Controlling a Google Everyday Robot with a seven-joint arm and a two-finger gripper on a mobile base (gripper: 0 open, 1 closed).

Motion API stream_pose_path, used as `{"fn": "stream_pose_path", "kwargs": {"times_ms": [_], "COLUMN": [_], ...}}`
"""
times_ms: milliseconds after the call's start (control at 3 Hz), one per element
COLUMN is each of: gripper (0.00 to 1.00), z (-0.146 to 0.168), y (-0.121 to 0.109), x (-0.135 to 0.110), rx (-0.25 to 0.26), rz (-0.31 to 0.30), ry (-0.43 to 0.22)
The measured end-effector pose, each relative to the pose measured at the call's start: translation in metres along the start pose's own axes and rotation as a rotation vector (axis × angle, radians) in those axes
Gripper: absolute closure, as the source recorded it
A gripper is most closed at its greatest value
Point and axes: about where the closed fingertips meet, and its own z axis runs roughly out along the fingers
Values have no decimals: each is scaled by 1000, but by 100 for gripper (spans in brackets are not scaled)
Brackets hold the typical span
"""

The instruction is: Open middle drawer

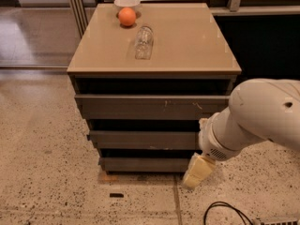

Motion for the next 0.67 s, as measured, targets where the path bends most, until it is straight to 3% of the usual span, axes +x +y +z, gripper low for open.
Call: {"fn": "stream_pose_path", "kwargs": {"times_ms": [333,667], "gripper": [0,0], "z": [42,79], "y": [-6,-23], "x": [-11,-5], "rx": [52,85], "rz": [27,85], "ry": [-19,-6]}}
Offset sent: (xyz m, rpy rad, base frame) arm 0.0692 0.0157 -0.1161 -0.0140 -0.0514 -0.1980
